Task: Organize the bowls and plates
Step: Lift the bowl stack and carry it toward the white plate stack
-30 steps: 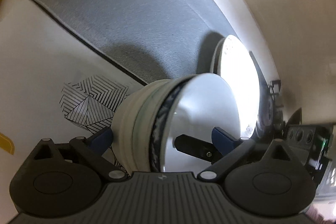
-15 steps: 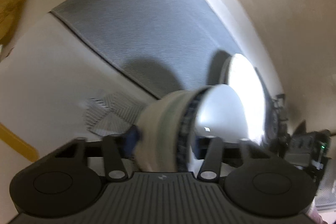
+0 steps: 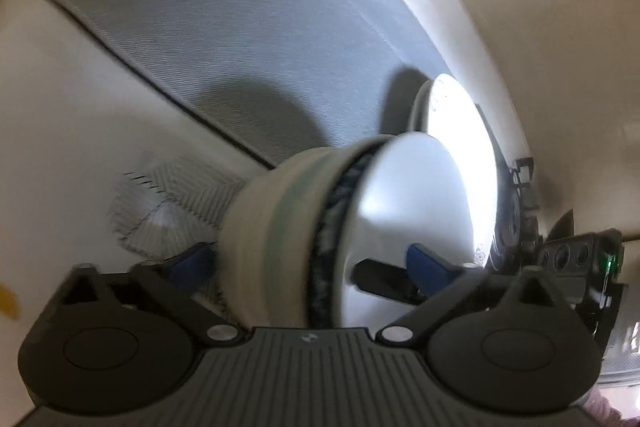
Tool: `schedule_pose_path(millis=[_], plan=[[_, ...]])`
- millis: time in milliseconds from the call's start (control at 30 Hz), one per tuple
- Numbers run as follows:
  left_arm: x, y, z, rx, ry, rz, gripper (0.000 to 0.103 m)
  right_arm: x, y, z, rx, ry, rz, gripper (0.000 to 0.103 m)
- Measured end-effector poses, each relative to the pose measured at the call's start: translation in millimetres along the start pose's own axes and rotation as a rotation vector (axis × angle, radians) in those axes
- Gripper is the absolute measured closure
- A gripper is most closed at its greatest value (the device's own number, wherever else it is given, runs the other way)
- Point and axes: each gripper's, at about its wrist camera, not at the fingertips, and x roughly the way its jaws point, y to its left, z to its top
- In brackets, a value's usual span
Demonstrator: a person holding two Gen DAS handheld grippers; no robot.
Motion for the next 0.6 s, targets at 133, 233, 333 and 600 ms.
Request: schedule_pose_path(millis=[133,233,333,600], plan=[[-1.5,-8.7,-3.1,0.059,-0.059,0.057,0.013,-2.5,-3.5,-2.1,0.011,-0.019,0.01,0.042],[-6.4,-1.7,-2.3,0.06,-0.05,0.034,0.022,-4.6,-4.4,-9.5,-0.014,-0.051,0.02,0.043],[-11.0,2.9,-4.9,0.06,-0.051,0.012,0.025,-7.6,-8.5,-10.8,-0.012,-0.072,0.032,0.044],[-20.2,7.2,-8.2,0.061,-0.09,-0.015,0.029,-16.7,-5.5,-4.5,-0.083,-0.115,0.018,0.054]])
